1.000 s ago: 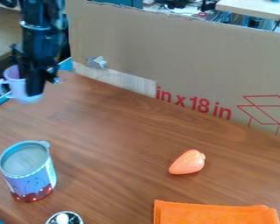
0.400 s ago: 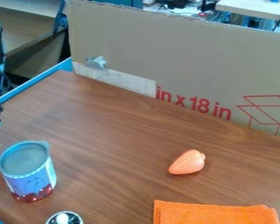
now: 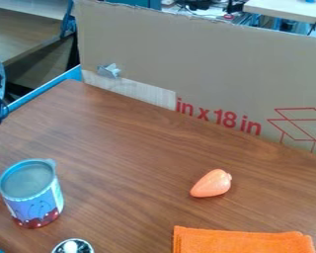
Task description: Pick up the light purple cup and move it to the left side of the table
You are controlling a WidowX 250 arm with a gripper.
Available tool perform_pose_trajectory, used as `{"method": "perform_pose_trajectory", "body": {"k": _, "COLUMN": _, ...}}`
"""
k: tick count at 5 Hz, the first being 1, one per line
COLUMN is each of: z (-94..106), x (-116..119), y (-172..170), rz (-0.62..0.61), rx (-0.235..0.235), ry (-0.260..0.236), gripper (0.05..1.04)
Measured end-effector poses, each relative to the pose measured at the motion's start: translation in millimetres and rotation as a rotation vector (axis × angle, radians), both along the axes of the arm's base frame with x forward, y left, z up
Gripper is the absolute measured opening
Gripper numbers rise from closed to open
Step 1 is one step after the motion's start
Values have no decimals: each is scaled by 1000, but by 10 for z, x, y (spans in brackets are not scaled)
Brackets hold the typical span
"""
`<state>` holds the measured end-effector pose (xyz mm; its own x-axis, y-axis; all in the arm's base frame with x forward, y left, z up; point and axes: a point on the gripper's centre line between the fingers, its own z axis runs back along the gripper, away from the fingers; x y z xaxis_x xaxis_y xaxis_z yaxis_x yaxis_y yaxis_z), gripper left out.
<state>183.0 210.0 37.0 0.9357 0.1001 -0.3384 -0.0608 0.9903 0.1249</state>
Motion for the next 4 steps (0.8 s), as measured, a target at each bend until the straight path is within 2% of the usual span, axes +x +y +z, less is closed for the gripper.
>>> {"method": "perform_pose_trajectory", "body": {"k": 1, "z": -17, "x": 16, "y": -2, "rz": -23, "rx": -21, "ry": -20, "gripper": 105}}
{"method": "perform_pose_trajectory", "body": {"k": 2, "z": -15, "x": 10, "y": 7, "rz": -21, "rx": -78, "ry": -62, "gripper": 129}}
{"method": "perform_pose_trajectory", "body": {"k": 3, "z": -30, "x": 13, "y": -13, "rz": -18, "rx": -95, "ry": -69, "gripper": 338}}
{"method": "perform_pose_trajectory", "body": {"k": 4, "z": 66, "x": 25, "y": -86, "rz": -20, "rx": -113, "ry": -109, "gripper": 634}}
